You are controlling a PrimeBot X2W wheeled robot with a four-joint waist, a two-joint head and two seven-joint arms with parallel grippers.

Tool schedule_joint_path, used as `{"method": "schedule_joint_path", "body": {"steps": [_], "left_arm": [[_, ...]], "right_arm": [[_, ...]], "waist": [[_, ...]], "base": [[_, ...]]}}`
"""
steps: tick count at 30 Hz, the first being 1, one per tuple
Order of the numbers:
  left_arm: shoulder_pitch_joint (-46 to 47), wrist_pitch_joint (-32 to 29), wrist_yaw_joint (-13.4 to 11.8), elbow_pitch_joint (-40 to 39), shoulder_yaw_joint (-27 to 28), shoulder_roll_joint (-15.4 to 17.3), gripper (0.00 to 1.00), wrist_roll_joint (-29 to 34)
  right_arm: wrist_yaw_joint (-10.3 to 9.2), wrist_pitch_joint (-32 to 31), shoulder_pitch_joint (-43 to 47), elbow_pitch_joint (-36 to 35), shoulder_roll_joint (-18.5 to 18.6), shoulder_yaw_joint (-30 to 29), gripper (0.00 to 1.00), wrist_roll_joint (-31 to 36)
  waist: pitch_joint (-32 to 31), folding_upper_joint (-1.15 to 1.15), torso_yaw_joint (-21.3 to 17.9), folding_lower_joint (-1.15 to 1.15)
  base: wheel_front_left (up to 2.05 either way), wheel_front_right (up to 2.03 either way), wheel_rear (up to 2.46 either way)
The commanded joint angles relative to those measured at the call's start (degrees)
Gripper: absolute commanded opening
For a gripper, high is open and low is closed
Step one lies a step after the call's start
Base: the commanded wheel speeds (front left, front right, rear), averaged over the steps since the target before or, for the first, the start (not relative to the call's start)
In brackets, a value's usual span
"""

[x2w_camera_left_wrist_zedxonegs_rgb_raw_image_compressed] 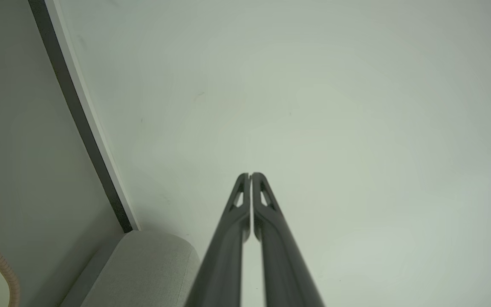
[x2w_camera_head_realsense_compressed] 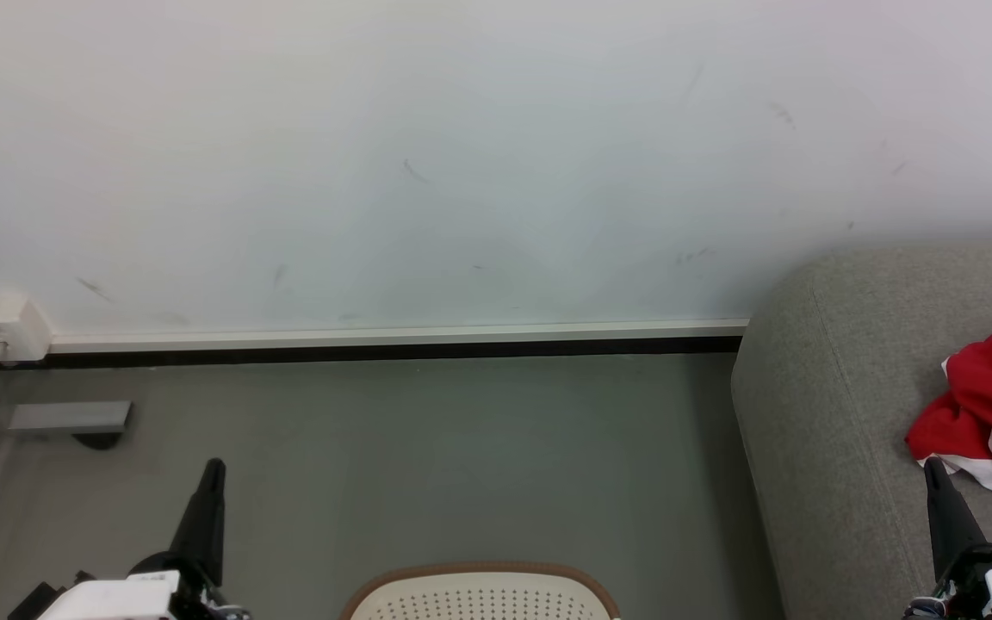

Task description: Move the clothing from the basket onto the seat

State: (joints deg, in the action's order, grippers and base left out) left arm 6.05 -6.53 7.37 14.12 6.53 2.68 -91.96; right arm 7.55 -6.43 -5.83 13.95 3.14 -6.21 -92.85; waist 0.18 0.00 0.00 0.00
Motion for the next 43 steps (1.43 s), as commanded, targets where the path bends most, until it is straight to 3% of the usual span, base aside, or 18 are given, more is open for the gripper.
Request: {"method": "schedule_joint_path", "body": {"steps": [1, 43], "left_arm": [[0.4, -0.2, 0.2, -0.2, 0.0, 0.4, 0.00, -0.8], [0.4, -0.2, 0.2, -0.2, 0.0, 0.4, 0.00, -0.8]], "right_arm": [[-0.12, 0.1, -0.7, 0.1, -0.1, -0.3, 0.00, 0.4], [-0.12, -0.1, -0.7, 0.1, -0.2, -0.4, 0.00, 0.5]], "waist": [[0.0, 0.00, 0.0, 0.00], [0.0, 0.00, 0.0, 0.00]], "base": [[0.00, 0.00, 0.00], [0.00, 0.00, 0.00]]}}
